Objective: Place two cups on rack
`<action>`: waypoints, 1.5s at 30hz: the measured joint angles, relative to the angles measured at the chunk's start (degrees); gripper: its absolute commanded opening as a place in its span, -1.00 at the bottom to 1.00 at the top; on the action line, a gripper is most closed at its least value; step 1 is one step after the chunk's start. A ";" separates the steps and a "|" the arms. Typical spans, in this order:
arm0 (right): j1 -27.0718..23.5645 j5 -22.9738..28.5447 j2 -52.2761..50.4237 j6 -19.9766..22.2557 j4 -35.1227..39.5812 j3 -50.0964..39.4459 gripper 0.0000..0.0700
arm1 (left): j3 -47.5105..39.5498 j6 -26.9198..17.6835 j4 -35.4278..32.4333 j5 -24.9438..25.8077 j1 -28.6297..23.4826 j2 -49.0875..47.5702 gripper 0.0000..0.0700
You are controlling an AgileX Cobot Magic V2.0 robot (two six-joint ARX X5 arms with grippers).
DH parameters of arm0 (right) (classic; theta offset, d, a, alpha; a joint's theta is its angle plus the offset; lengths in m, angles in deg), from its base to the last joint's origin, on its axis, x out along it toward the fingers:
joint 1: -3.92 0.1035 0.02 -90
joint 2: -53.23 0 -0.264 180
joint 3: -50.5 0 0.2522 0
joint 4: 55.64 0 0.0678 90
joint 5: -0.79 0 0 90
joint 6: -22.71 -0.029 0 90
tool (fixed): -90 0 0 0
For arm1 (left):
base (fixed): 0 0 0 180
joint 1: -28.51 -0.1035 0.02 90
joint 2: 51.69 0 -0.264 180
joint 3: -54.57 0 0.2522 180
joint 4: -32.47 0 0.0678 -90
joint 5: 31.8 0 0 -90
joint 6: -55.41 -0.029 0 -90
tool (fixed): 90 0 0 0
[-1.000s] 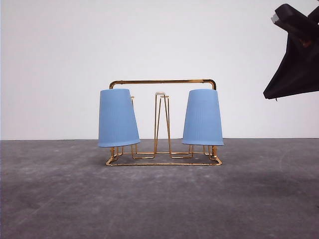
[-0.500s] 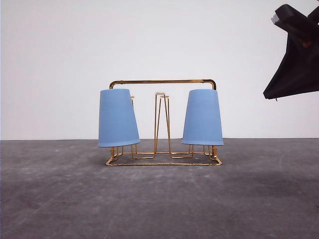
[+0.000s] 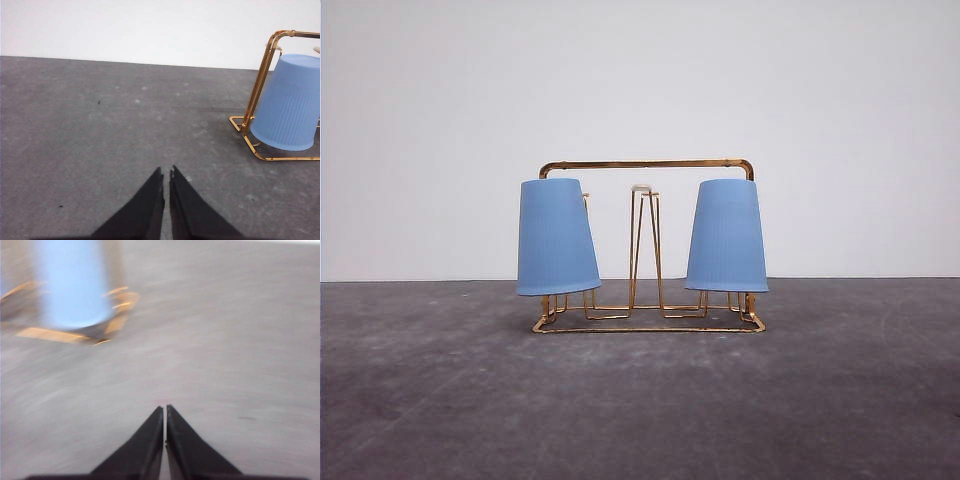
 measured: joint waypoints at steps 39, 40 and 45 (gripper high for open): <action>-13.45 0.07 -17.42 0.15 -0.19 -7.15 -0.98 | 0.00 0.00 0.00 0.00 -0.01 0.02 -1.00; -13.45 0.07 -17.42 0.15 -0.19 -7.15 -0.98 | 0.00 0.00 0.00 0.00 -0.01 0.02 -1.00; -13.45 0.07 -17.42 0.15 -0.19 -7.15 -0.98 | 0.00 0.00 0.00 0.01 0.00 0.02 -1.00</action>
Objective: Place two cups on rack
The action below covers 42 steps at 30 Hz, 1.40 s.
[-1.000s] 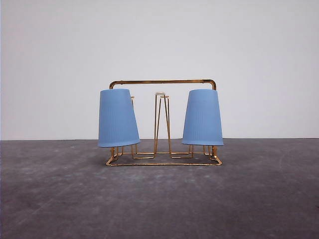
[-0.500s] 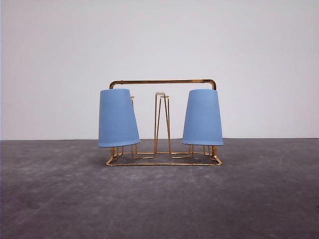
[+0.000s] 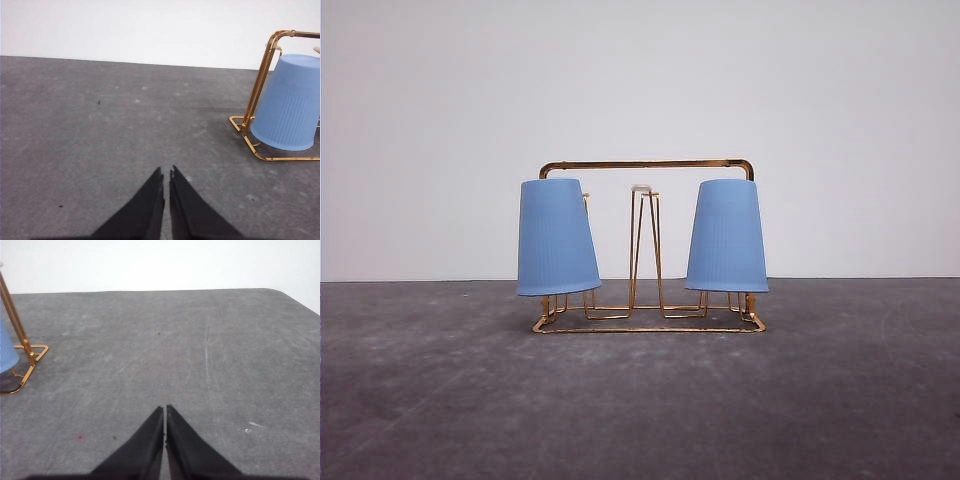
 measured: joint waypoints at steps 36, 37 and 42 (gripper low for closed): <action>0.00 0.00 0.00 0.00 0.00 0.00 -0.98 | 0.00 0.00 0.00 -0.01 0.00 0.00 -1.00; 0.00 -0.01 0.00 0.00 0.00 0.00 -0.98 | 0.00 0.00 0.00 -0.01 0.00 0.00 -1.00; 0.00 -0.01 0.00 0.00 0.00 0.00 -0.98 | 0.00 0.00 0.00 -0.01 0.00 0.00 -1.00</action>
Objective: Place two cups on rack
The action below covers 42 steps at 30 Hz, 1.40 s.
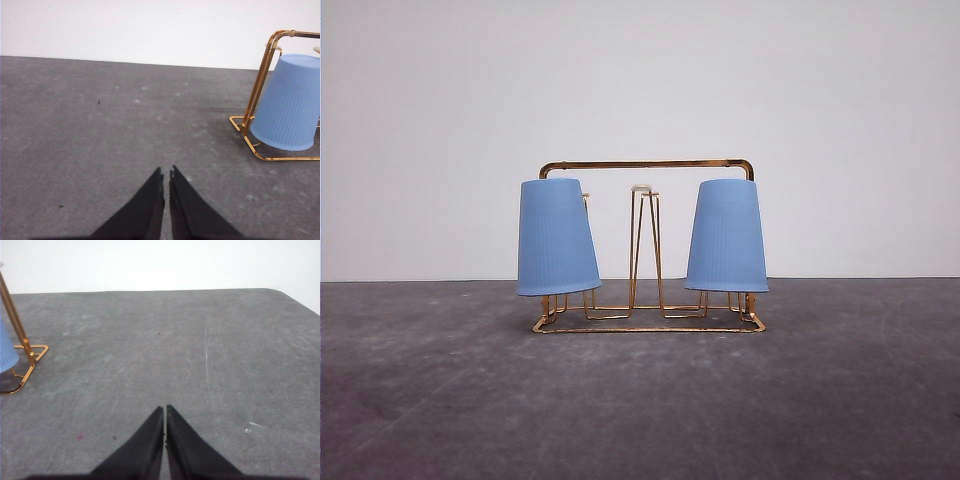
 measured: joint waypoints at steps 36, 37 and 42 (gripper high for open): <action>0.00 -0.01 0.00 0.00 0.00 0.00 -0.98 | 0.00 0.00 0.00 0.00 0.00 0.00 -1.00; 0.00 -0.01 0.00 0.00 0.00 0.00 -0.98 | 0.00 0.00 0.00 0.01 0.00 0.00 -1.00; 0.00 0.00 0.00 0.00 0.00 0.00 -0.98 | 0.00 0.00 0.00 0.00 0.00 0.00 -1.00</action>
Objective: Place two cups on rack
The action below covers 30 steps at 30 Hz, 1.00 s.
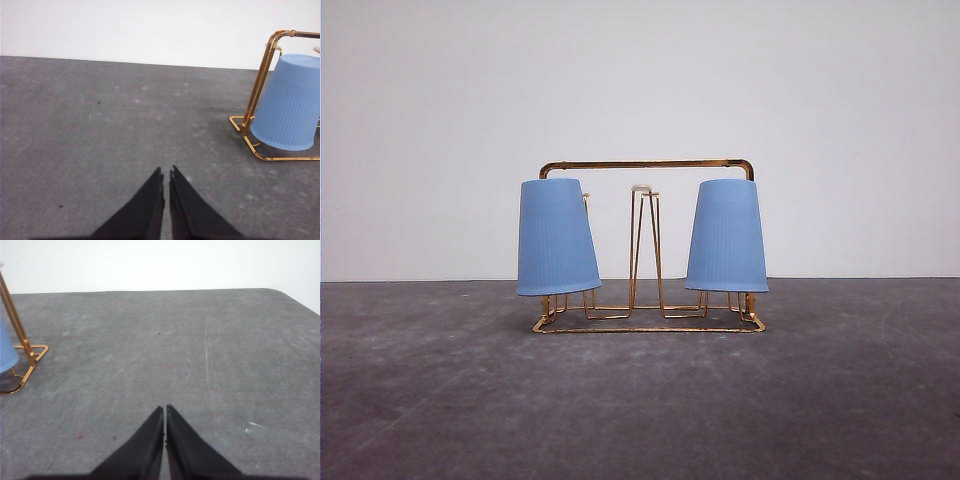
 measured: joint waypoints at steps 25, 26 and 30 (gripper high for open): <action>0.00 0.01 0.00 0.00 0.00 0.00 -0.98 | -0.01 0.00 0.00 0.01 0.00 0.00 -1.00; 0.00 0.00 0.00 0.00 0.00 0.00 -0.98 | 0.00 0.00 0.00 0.00 0.00 0.00 -1.00; 0.00 0.01 0.00 0.00 0.00 0.00 -0.98 | 0.00 0.00 0.00 0.00 0.00 0.00 -1.00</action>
